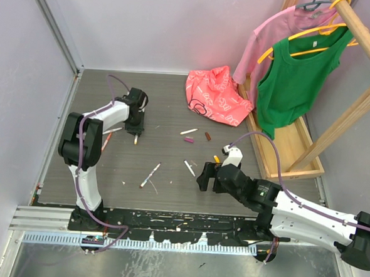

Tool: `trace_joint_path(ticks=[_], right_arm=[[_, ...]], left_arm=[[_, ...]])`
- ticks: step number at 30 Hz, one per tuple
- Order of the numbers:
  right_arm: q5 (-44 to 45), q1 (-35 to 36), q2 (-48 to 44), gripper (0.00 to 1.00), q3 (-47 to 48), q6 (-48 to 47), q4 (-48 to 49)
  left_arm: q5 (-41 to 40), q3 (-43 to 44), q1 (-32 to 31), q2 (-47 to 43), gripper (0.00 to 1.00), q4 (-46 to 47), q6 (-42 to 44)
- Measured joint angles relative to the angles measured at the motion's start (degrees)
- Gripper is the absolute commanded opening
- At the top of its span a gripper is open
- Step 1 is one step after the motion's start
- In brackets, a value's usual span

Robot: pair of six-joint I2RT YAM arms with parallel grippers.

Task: Insert the pens into the pen caps
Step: Place the pen at the center of the board.

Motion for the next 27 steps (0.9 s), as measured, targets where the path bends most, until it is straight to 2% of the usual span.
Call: trace_joint_path(ticks=[5,18,27], right_arm=[[-0.3,0.0,0.2,0.99,0.0,0.1,-0.2],[-0.7,0.0,0.2,0.99,0.0,0.3,-0.4],[-1.1,0.0,1.7,0.99,0.0,0.3,-0.3]], left_arm=[[-0.3,0.1,0.0,0.2,0.28,0.0,0.4],[-0.3,0.2,0.0,-0.1,0.36,-0.2,1.1],[0.4,0.2,0.0,-8.6,0.41,-1.1,1.2]])
